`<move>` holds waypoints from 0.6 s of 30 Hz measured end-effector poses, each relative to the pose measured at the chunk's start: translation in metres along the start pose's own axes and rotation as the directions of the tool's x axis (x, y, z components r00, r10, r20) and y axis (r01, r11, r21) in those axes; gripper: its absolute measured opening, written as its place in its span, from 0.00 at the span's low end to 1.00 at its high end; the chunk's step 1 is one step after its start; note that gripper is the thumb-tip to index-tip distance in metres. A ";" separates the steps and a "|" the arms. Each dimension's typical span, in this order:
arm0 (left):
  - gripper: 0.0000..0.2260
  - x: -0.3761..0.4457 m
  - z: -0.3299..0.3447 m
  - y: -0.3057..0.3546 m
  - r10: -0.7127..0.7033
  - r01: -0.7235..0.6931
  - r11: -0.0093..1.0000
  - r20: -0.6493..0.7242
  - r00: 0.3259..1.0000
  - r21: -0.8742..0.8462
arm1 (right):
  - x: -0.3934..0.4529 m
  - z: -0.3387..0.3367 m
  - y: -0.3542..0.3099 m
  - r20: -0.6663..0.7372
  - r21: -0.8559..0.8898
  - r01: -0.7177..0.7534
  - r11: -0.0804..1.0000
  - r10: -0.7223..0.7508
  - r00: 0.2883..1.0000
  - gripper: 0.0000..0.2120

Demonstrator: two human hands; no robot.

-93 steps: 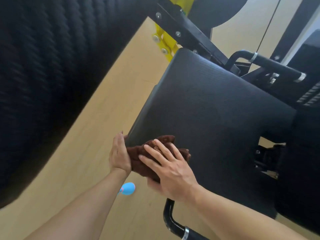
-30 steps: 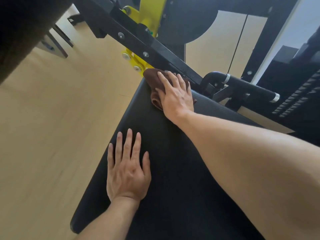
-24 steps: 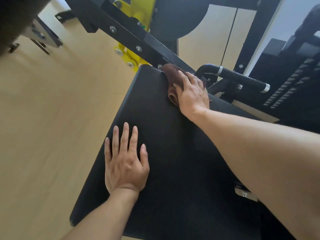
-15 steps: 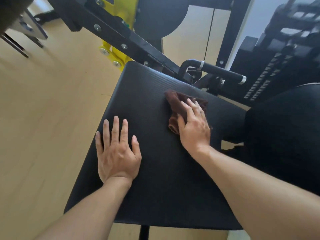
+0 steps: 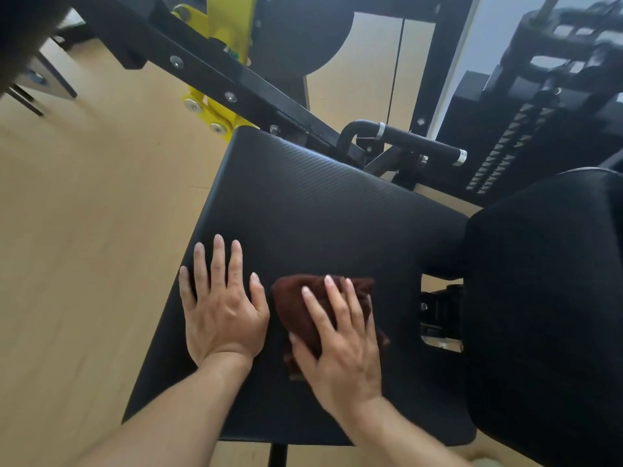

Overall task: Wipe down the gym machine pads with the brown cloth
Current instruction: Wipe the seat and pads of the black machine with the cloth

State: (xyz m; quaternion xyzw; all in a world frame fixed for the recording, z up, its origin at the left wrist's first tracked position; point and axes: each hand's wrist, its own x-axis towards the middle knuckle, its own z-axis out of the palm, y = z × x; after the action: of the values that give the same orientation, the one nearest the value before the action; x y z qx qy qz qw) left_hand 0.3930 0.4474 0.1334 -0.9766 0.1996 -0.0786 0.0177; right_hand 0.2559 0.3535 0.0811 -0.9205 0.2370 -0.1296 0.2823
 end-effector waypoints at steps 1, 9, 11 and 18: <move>0.28 0.000 0.000 0.000 -0.002 0.002 1.000 0.000 1.000 0.007 | 0.018 -0.001 0.002 -0.015 0.020 0.000 1.000 0.000 1.000 0.29; 0.28 0.001 0.002 -0.001 -0.003 0.003 0.999 0.003 1.000 0.050 | 0.237 -0.016 -0.019 0.026 0.273 -0.378 0.884 0.386 0.922 0.25; 0.28 0.002 0.003 -0.001 -0.006 0.005 0.999 0.008 1.000 0.051 | 0.253 -0.012 -0.028 0.065 0.164 -0.148 0.975 0.139 0.988 0.25; 0.28 0.001 -0.001 0.002 -0.018 0.018 1.000 -0.008 1.000 -0.005 | 0.224 -0.040 0.049 -0.027 0.174 -0.102 0.979 0.108 0.994 0.23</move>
State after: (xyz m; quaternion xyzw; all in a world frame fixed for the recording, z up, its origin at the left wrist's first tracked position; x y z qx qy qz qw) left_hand 0.3935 0.4453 0.1342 -0.9781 0.1910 -0.0820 0.0139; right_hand 0.4143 0.1855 0.1085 -0.8763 0.2783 -0.1512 0.3630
